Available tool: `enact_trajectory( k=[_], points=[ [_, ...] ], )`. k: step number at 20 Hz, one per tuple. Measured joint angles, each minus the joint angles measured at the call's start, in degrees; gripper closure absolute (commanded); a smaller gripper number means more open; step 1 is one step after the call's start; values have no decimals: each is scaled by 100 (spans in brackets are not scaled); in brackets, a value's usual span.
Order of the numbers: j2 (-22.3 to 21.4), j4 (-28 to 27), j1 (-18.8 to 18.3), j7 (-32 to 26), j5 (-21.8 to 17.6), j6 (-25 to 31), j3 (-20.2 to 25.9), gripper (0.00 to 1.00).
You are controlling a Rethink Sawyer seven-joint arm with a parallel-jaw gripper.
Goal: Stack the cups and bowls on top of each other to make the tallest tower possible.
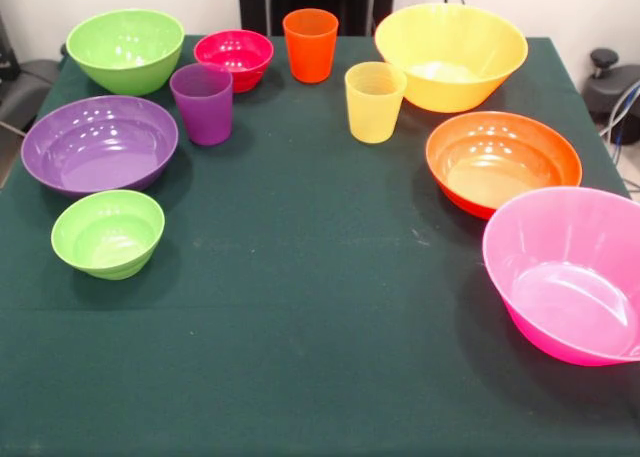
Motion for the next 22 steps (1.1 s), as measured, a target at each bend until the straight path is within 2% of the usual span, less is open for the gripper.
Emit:
enact_trajectory(
  k=[11, 15, 22],
  points=[
    [1321, -80, -211, 0, 6, -1185, 68, 0],
    [1794, -188, -273, 0, -45, -1429, 110, 0],
    [2307, -340, -311, 0, -88, -1563, 126, 0]
  ],
)
